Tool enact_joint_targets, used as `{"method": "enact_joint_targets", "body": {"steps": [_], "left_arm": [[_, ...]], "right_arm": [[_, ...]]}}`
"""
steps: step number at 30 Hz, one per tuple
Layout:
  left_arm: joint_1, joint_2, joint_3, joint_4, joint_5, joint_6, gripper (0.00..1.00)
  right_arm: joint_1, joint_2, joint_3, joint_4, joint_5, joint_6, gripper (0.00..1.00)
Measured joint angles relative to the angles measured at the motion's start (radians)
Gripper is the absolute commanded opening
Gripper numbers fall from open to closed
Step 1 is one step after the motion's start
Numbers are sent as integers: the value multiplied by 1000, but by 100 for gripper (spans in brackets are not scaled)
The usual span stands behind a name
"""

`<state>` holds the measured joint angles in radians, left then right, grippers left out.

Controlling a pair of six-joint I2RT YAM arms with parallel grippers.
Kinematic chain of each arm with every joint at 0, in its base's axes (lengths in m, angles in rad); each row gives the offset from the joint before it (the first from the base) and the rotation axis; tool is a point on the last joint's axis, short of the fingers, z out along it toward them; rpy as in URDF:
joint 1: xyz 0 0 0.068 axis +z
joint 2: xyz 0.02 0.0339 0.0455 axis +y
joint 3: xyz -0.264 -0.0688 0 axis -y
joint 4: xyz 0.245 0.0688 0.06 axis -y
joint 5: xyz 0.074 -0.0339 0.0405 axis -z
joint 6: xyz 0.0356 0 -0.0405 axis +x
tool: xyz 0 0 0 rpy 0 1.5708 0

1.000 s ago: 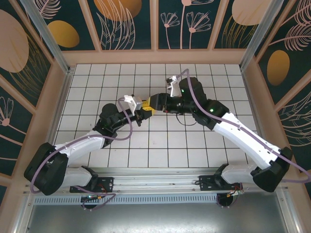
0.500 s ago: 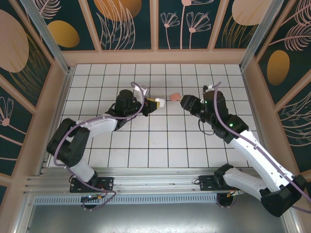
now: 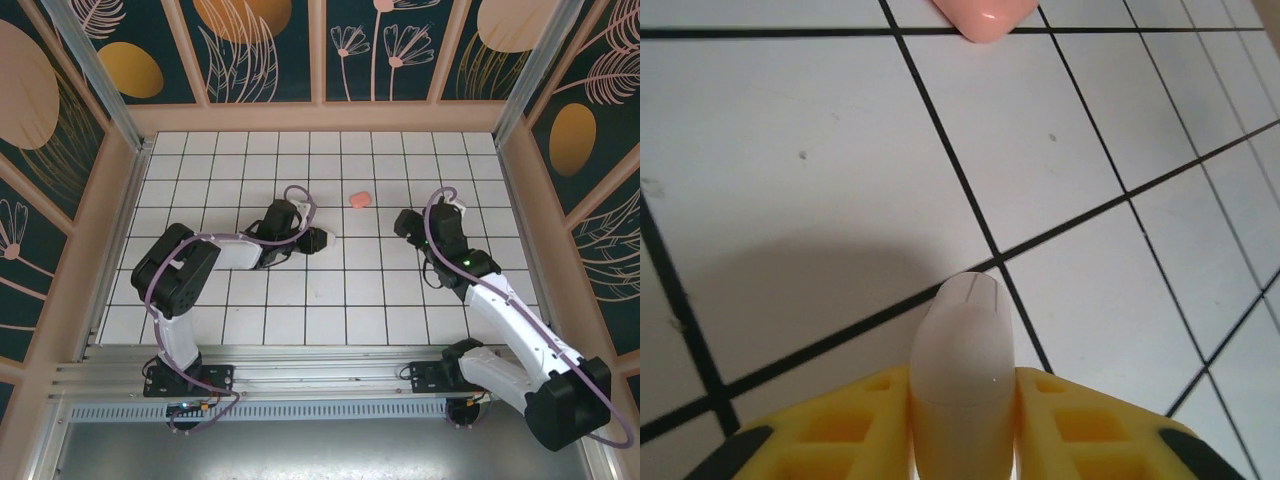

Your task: Insert the wireless bluetooth earbuds into the charging case

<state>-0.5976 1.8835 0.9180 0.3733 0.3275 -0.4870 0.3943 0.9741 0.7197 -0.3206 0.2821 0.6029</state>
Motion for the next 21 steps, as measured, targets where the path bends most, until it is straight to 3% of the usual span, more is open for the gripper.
{"method": "enact_joint_targets", "body": {"steps": [4,15,18,21], "left_arm": [[1,-6,29,-72,-66,34,58],[11,-209,128,-294,-299,220,80],[52,-317,108,-292,-364,275,98],[120,-447,6,-216,-434,323,98]], "right_arm": [[-87,30,-7,50,27,-71,96],[-302,129,-51,278,30,-289,99],[-339,131,-153,423,31,-372,99],[-364,146,-270,566,15,-442,99]]}}
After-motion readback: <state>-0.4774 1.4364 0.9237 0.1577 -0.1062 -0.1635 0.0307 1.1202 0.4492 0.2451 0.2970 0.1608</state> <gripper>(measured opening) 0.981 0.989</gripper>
